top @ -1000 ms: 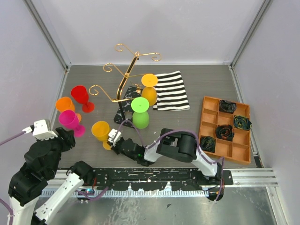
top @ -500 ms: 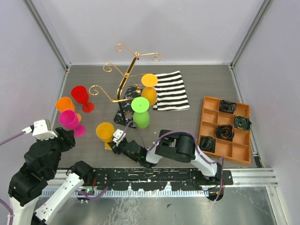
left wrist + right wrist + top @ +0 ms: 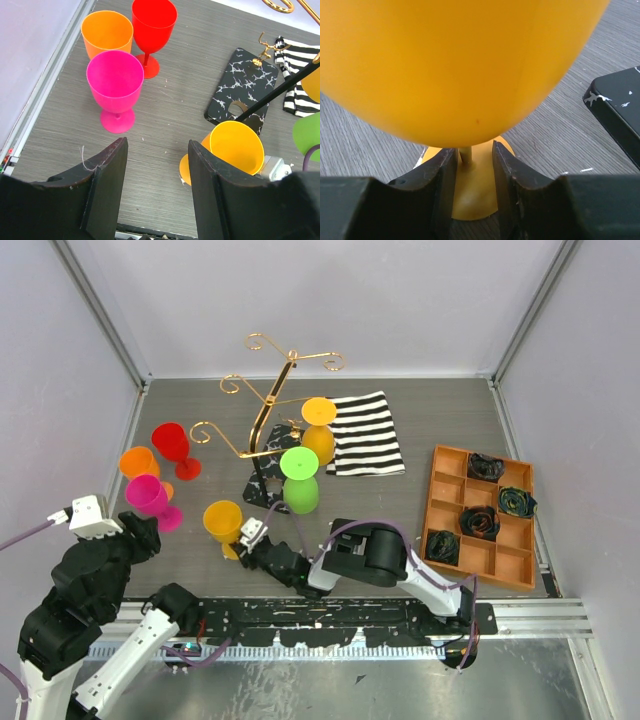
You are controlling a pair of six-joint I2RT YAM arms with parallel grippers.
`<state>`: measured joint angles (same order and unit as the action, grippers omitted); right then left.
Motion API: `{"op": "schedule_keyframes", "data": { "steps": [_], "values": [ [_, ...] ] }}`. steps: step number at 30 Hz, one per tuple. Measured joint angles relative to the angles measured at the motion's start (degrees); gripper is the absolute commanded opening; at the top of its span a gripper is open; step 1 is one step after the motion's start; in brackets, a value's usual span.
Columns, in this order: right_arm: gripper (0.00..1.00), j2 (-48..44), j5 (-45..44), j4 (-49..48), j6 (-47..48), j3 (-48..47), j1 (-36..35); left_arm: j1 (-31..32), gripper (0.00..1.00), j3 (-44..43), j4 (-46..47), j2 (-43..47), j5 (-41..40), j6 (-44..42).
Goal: Place the wine glass upside down on the wine glass rack
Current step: Move the wine glass to the center of the board.
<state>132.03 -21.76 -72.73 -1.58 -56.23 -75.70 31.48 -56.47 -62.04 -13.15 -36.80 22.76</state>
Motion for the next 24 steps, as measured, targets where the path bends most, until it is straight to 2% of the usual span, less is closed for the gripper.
{"op": "schedule_keyframes", "data": {
  "steps": [15,24],
  "values": [
    [0.42,1.66,-0.28,-1.44,1.44,-2.84,0.0,0.0,0.58,0.0,0.02,0.0,0.0,0.0],
    [0.3,3.43,-0.52,-2.29,1.84,-4.35,0.0,0.0,0.59,0.0,0.02,0.0,0.0,0.0]
  ]
}}
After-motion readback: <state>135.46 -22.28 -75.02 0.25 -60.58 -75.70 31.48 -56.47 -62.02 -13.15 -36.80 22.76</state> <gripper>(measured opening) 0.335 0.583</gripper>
